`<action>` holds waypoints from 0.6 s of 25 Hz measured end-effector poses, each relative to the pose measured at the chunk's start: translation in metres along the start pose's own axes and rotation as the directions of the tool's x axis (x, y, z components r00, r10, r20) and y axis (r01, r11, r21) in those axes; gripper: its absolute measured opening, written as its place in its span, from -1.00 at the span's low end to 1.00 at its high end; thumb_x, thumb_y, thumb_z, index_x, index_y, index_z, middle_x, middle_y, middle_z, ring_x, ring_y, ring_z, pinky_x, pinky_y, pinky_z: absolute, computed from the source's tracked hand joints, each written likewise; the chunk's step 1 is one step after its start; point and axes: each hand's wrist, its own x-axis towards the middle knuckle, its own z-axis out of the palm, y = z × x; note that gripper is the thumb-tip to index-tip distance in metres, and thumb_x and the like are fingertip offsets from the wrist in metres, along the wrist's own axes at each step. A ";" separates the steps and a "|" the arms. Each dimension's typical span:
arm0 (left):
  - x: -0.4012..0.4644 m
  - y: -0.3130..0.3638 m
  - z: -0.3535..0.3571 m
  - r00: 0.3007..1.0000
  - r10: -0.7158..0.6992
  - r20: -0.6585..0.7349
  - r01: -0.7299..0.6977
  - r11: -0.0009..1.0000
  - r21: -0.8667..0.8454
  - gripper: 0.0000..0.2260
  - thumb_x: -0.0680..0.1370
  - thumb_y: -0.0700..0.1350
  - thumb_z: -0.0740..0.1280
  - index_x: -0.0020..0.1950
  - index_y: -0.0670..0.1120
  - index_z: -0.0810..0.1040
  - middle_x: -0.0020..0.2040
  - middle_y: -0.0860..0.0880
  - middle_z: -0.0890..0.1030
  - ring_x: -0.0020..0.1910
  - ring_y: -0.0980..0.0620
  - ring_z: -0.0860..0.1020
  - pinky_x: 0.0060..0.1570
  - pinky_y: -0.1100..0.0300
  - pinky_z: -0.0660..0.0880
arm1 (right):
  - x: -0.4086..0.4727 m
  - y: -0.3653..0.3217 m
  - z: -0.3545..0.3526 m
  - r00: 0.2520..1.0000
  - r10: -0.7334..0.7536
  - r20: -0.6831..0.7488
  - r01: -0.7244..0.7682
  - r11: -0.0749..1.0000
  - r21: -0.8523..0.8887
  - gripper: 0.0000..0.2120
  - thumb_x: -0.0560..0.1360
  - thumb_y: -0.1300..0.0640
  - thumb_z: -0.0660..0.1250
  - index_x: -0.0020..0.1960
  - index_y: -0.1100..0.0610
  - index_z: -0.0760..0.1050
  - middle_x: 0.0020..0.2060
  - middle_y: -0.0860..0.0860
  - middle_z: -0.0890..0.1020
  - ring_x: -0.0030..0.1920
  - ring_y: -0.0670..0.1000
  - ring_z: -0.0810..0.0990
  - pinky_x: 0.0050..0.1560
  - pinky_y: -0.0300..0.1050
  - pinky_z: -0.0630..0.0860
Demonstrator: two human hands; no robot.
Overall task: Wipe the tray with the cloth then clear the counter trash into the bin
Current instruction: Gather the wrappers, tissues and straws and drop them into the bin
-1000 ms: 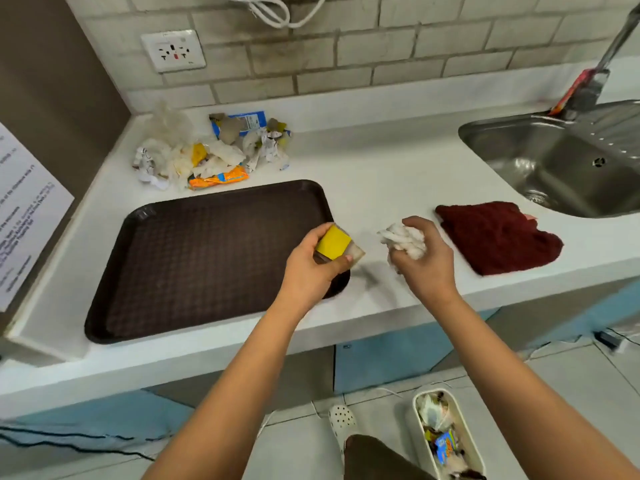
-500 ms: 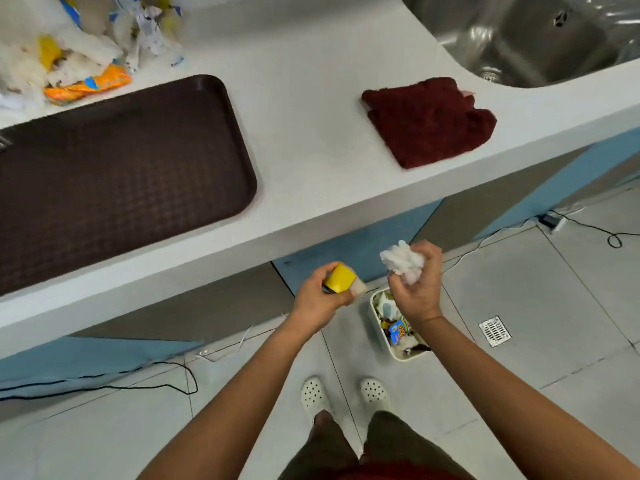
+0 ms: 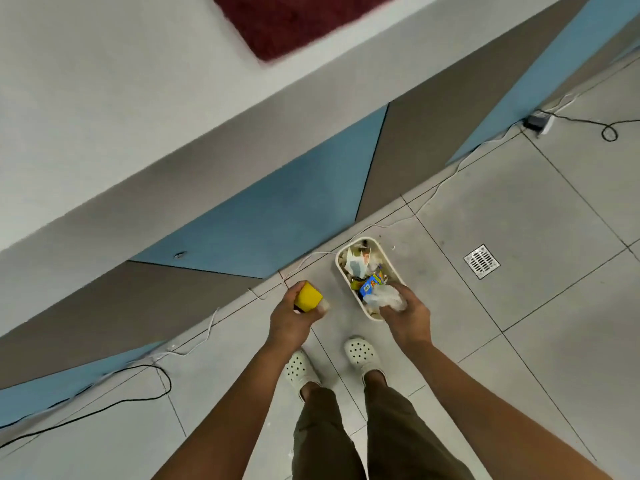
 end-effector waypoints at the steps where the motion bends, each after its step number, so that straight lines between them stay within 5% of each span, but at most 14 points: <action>1: 0.011 -0.006 0.011 1.000 -0.007 0.019 0.007 1.000 0.007 -0.43 0.39 -0.08 0.49 0.34 0.02 0.38 0.09 -0.05 0.47 0.02 -0.03 0.47 0.00 0.09 0.48 | 0.009 0.016 0.004 1.000 0.022 -0.022 -0.022 1.000 -0.009 -0.56 0.30 0.34 0.44 0.17 0.22 0.53 0.12 0.15 0.48 0.08 0.09 0.53 -0.08 -0.52 0.38; 5: 0.061 -0.026 0.050 0.999 -0.022 0.033 0.019 0.996 0.090 -0.46 0.41 -0.11 0.47 0.34 0.03 0.37 0.08 -0.08 0.49 0.01 -0.02 0.49 -0.06 0.23 0.45 | 0.044 0.067 0.014 0.990 0.133 -0.048 -0.134 0.990 -0.030 -0.48 0.29 0.16 0.38 0.24 0.09 0.45 0.05 0.06 0.51 -0.02 0.06 0.55 -0.01 -0.18 0.49; 8: 0.094 -0.042 0.079 0.999 -0.049 0.019 0.046 0.990 0.132 -0.49 0.52 -0.26 0.31 0.41 0.05 0.28 0.19 -0.19 0.48 0.07 -0.13 0.54 -0.09 0.25 0.48 | 0.067 0.103 0.018 0.977 0.200 -0.081 -0.203 0.979 -0.030 -0.52 0.36 0.27 0.37 0.23 0.07 0.34 -0.03 0.05 0.58 -0.16 0.00 0.54 -0.20 -0.27 0.43; 12: 0.136 -0.060 0.120 0.997 -0.082 0.009 0.080 0.986 0.149 -0.63 0.55 -0.29 0.24 0.34 -0.12 0.33 0.16 -0.24 0.51 -0.10 -0.10 0.58 -0.31 0.35 0.45 | 0.106 0.144 0.024 0.965 0.246 -0.095 -0.253 0.965 -0.065 -0.58 0.39 0.28 0.36 0.21 0.11 0.37 0.02 0.09 0.57 -0.10 0.05 0.52 -0.11 -0.20 0.40; 15: 0.165 -0.067 0.151 0.996 -0.083 0.032 0.076 0.979 0.189 -0.71 0.54 -0.28 0.26 0.26 -0.19 0.39 0.10 -0.27 0.56 -0.07 -0.17 0.58 -0.12 0.13 0.49 | 0.133 0.169 0.030 0.967 0.237 -0.095 -0.249 0.958 -0.143 -0.62 0.38 0.29 0.36 0.17 0.14 0.43 0.08 0.12 0.53 -0.07 0.02 0.47 -0.09 -0.21 0.37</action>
